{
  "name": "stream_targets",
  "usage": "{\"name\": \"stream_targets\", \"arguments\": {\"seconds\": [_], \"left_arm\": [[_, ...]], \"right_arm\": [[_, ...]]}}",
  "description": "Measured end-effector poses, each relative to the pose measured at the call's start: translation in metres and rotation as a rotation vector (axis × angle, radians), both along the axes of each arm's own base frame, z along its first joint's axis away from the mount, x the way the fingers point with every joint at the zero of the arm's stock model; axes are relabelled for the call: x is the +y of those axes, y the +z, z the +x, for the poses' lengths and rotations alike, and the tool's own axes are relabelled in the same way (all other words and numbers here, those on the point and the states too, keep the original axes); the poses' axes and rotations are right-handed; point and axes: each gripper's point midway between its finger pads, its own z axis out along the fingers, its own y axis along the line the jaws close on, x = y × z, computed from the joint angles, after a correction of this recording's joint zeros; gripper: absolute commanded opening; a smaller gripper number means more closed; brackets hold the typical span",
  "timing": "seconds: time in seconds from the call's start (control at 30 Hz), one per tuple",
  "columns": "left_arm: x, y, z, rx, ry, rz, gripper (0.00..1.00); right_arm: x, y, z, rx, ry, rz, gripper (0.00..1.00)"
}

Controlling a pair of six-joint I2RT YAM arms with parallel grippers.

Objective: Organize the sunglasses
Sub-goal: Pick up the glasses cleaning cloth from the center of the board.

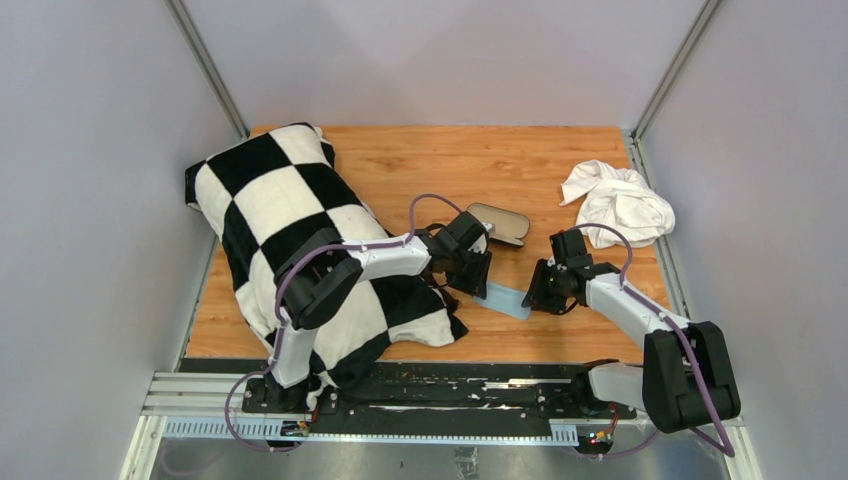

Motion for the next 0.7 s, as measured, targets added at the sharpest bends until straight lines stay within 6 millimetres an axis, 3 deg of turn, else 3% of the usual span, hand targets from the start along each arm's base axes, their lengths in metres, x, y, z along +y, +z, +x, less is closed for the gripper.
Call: {"name": "stream_targets", "arguments": {"seconds": [0.7], "left_arm": [[-0.0017, -0.0049, -0.0014, 0.021, 0.008, -0.001, 0.05]], "right_arm": [[-0.0032, -0.0003, 0.0007, -0.025, -0.039, -0.004, 0.34]]}}
